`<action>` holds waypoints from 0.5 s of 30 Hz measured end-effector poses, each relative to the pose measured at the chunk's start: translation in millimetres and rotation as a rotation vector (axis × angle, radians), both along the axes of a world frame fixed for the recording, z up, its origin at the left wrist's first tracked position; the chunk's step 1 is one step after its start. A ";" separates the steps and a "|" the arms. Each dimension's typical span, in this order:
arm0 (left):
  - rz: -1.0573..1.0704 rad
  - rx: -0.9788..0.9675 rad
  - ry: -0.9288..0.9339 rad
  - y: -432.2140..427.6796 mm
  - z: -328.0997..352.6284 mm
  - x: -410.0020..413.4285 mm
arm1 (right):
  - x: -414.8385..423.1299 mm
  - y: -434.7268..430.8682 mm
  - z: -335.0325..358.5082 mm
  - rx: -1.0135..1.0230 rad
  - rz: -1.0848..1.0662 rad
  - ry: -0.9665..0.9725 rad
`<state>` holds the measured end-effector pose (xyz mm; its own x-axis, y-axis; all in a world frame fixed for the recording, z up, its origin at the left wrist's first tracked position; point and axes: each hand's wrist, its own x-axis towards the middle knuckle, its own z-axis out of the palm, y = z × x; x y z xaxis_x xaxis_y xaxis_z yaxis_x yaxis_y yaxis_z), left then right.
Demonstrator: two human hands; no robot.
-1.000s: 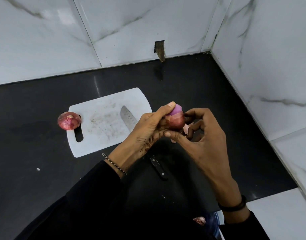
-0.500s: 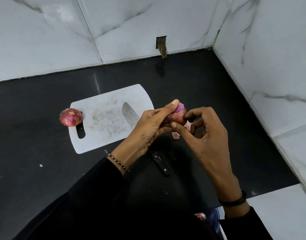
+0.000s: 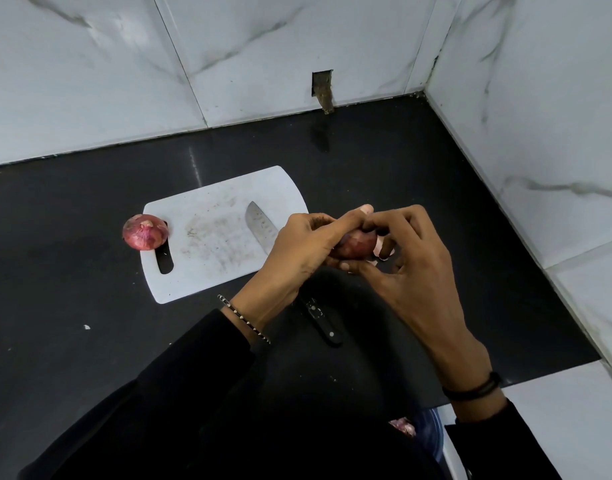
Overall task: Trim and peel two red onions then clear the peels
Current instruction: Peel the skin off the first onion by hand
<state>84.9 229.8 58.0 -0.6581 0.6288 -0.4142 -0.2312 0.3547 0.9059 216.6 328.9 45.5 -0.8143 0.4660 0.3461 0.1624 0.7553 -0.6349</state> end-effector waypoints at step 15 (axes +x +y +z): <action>-0.010 -0.080 0.003 -4.4 3.4 -1.6 | 4.6 -5.4 -11.0 -0.031 -0.011 -0.038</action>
<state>83.3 225.4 61.4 -0.6532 0.6004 -0.4614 -0.2250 0.4279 0.8754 221.2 323.5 34.5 -0.8217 0.4847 0.2999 0.1950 0.7335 -0.6512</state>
